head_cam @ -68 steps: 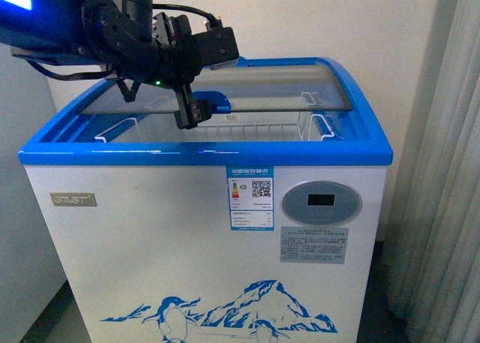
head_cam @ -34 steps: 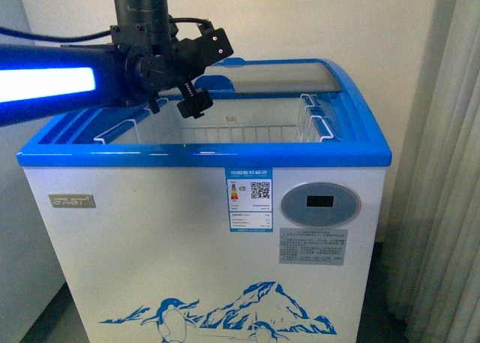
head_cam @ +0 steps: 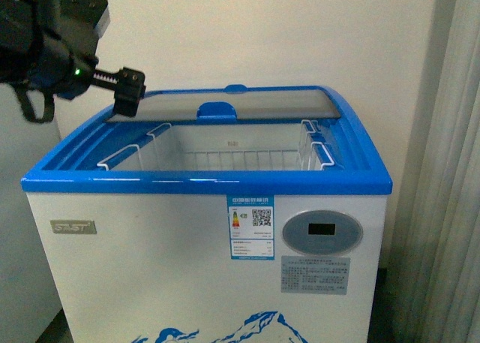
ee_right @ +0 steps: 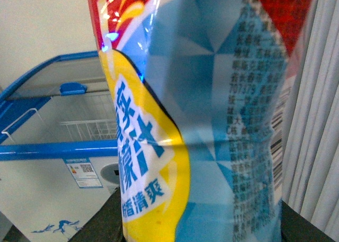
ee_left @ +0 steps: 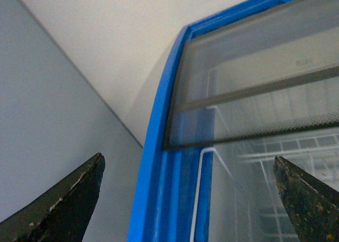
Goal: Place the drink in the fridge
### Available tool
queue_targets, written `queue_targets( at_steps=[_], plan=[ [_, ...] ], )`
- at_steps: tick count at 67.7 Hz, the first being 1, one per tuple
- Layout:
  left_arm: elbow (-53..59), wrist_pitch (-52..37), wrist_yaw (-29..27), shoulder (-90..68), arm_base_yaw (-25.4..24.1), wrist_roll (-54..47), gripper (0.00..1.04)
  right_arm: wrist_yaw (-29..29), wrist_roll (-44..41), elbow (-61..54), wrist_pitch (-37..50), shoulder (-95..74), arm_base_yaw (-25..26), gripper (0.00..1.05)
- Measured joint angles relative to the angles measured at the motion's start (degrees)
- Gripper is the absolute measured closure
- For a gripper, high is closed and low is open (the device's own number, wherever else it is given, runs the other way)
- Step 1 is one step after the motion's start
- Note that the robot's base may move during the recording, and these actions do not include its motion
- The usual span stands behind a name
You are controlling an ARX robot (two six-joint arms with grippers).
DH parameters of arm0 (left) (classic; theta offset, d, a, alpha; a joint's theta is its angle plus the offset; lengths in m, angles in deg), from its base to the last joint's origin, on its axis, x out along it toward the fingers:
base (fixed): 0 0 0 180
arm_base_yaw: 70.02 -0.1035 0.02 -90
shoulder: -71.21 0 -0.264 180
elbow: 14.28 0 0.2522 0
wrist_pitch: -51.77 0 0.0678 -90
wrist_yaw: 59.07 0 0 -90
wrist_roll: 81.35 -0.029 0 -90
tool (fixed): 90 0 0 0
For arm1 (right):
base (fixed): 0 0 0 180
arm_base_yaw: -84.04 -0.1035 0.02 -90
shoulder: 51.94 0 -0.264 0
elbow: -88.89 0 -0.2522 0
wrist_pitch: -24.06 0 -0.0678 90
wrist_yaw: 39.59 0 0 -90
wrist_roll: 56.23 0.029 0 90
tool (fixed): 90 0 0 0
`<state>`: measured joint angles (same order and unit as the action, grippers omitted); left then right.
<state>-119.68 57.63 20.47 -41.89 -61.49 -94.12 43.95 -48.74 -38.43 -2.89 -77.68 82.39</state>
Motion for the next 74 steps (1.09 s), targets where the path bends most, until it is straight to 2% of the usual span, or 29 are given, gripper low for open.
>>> queue_targets(
  at_steps=[4,11,18,23,27,34,39,42,48,60,74],
  plan=[
    [6.01,1.4,1.9,4.15,0.07,3.74,0.08,-0.07,0.0,0.0,0.0,0.0,0.0,0.65],
    [23.82,2.16,8.7,20.48,1.05,12.0,0.08,-0.57,0.0,0.0,0.0,0.0,0.02,0.65],
    [33.9,1.95,10.27,33.24,1.64,15.58,0.09,-0.31,0.0,0.0,0.0,0.0,0.0,0.65],
    [44.85,-9.81,2.97,43.01,2.16,14.56,0.21,-0.24,0.0,0.0,0.0,0.0,0.0,0.65],
    [53.09,-15.5,1.62,50.71,1.7,14.1,0.3,-0.22,0.0,0.0,0.0,0.0,0.0,0.65],
    [65.53,-12.79,2.84,64.83,-0.2,13.79,0.44,0.72,-0.85,0.48,-1.57,-0.76,0.57,0.65],
    [74.95,-5.79,8.39,77.83,-4.7,13.49,0.56,10.84,-7.93,8.11,-17.59,-5.84,4.55,0.65],
    [78.93,-3.61,9.51,83.84,-6.75,13.46,0.63,14.03,-12.52,11.41,-23.52,-9.33,5.22,0.65],
    [82.18,-3.1,9.77,90.82,-8.07,13.44,0.77,17.05,-25.2,15.08,-24.96,-17.29,4.07,0.65],
    [84.04,-3.1,10.38,94.75,-8.24,13.53,1.03,12.63,-45.59,24.76,-19.82,-35.47,-1.38,0.65],
    [86.29,-2.47,10.45,97.48,-8.28,13.25,1.02,3.1,-68.61,39.74,-17.73,-58.23,-6.6,0.65]
  ],
)
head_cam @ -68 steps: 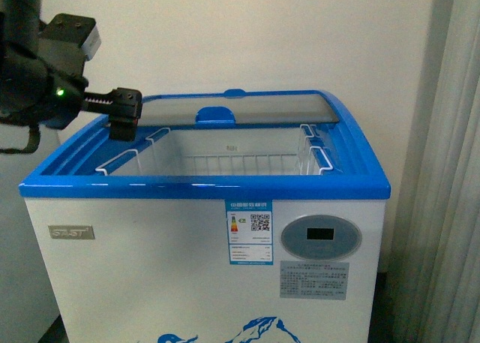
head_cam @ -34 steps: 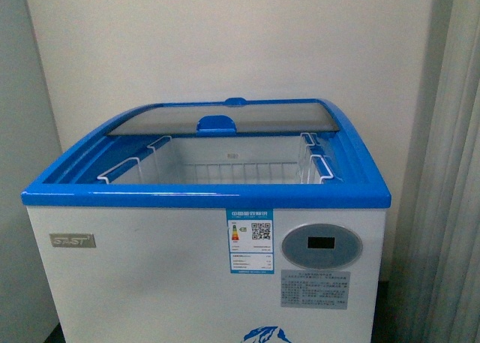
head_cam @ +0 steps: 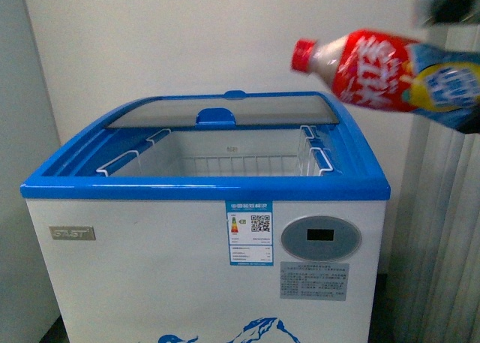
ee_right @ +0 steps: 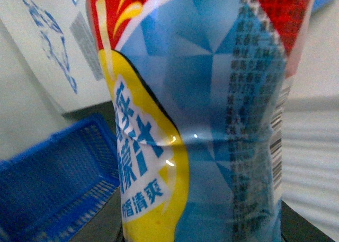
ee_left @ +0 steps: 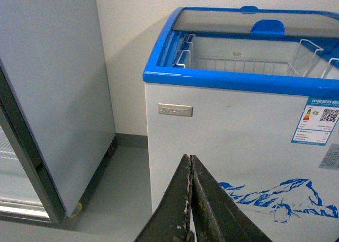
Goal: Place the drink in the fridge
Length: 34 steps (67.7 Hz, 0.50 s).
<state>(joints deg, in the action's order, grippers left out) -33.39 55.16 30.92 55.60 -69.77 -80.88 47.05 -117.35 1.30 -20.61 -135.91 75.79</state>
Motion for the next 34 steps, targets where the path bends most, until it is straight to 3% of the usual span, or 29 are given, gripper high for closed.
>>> queue_targets(
  at_steps=[9,21,28,34],
  plan=[
    [1.36,0.85,0.0,2.23,0.0,-0.02,1.02,-7.08,-6.75,17.62,-0.79,-17.33,-4.48,0.65],
    [2.23,1.95,0.0,4.39,0.0,-0.02,1.02,-9.31,-8.02,30.69,-3.3,-29.57,-8.24,0.65],
    [2.73,9.25,0.04,10.43,0.0,-0.04,1.02,-10.05,-8.48,36.22,-3.3,-35.45,-9.49,0.65],
    [3.48,10.12,0.02,13.97,0.0,-0.07,1.02,-10.64,-8.57,40.35,-3.72,-39.76,-9.66,0.65]
  ],
)
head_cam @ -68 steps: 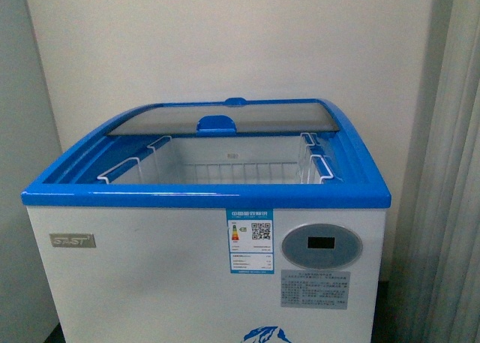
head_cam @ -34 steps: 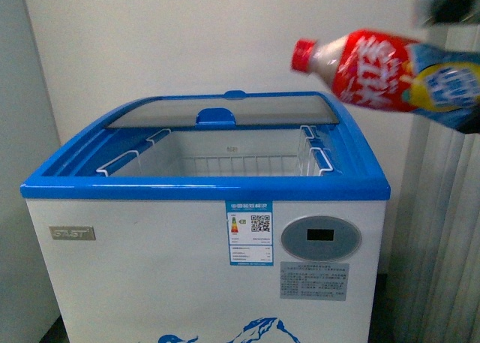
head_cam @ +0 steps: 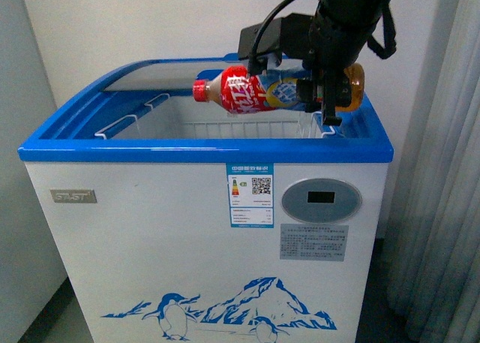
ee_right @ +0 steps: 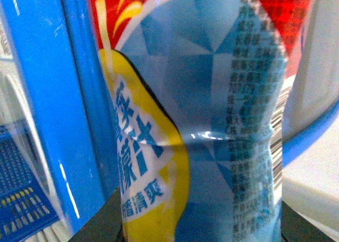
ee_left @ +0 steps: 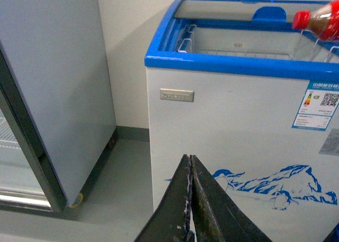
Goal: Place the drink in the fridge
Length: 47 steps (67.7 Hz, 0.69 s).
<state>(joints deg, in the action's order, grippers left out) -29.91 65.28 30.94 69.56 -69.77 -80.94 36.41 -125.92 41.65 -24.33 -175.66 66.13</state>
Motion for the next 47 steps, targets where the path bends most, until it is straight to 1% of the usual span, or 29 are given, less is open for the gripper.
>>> queue_targets(
  at_steps=[7,28,42,43,47],
  plan=[
    [0.98,0.26,-0.02,1.11,-0.02,-0.02,1.02,-0.52,0.02,3.93,-0.07,-4.22,0.02,0.65],
    [0.98,0.26,0.0,1.31,-0.04,-0.11,1.02,-1.01,-0.17,9.84,3.48,-11.74,0.07,0.65],
    [0.98,0.26,0.0,1.31,-0.04,-0.11,1.02,-1.14,0.24,10.69,4.98,-13.2,-0.85,0.65],
    [0.98,0.26,0.0,1.31,-0.04,-0.11,1.02,-1.18,0.2,10.69,5.11,-13.22,-0.92,0.65],
    [0.98,0.26,0.0,1.31,-0.04,-0.11,1.02,-1.31,0.46,10.54,6.36,-13.22,-1.22,0.53]
  ],
)
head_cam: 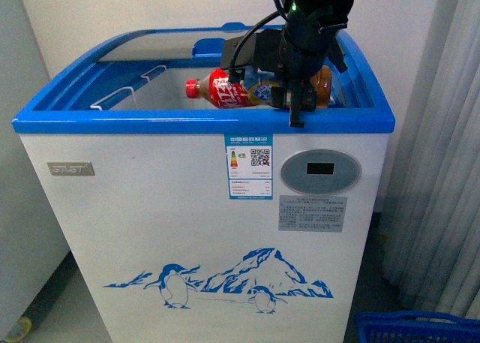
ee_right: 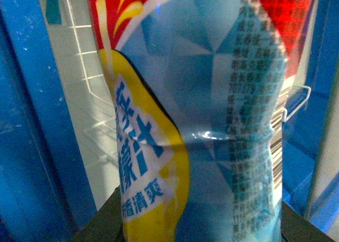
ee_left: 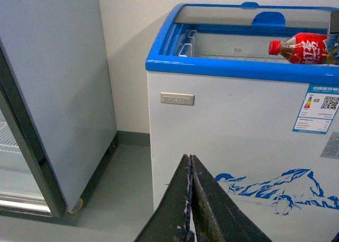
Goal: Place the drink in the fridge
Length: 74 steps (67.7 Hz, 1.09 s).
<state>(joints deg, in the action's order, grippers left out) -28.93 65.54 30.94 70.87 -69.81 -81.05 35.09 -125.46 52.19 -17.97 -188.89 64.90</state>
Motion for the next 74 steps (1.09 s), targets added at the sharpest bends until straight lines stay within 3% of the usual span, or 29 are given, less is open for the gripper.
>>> queue_targets(
  at_steps=[21,35,43,48,57,63,69,71,74],
  plan=[
    [0.0,0.0,0.0,0.0,0.0,0.0,1.02,2.49,4.24,-7.78,3.72,6.47,-1.05,0.06],
    [0.0,0.0,0.0,0.0,0.0,0.0,1.02,7.19,12.96,-28.46,10.47,22.51,-1.05,0.08],
    [0.0,0.0,0.0,0.0,0.0,0.0,1.02,5.81,28.09,-44.15,12.68,38.14,0.31,0.08],
    [0.0,0.0,0.0,0.0,0.0,0.0,1.02,4.55,42.82,-52.37,6.12,49.96,4.35,0.08],
    [0.0,0.0,0.0,0.0,0.0,0.0,1.02,9.97,64.81,-63.54,-7.54,67.58,11.26,0.08],
    [0.0,0.0,0.0,0.0,0.0,0.0,1.02,13.46,75.91,-71.45,-18.97,83.43,13.11,0.08],
    [0.0,0.0,0.0,0.0,0.0,0.0,1.02,11.93,82.99,-74.86,-28.81,96.56,11.82,0.08],
    [0.0,0.0,0.0,0.0,0.0,-0.02,1.02,9.49,82.34,-77.44,-25.27,100.41,10.97,0.11],
    [0.0,0.0,0.09,0.0,0.0,-0.02,1.02,6.05,79.14,-84.41,-11.3,107.67,9.6,0.19]
  ],
)
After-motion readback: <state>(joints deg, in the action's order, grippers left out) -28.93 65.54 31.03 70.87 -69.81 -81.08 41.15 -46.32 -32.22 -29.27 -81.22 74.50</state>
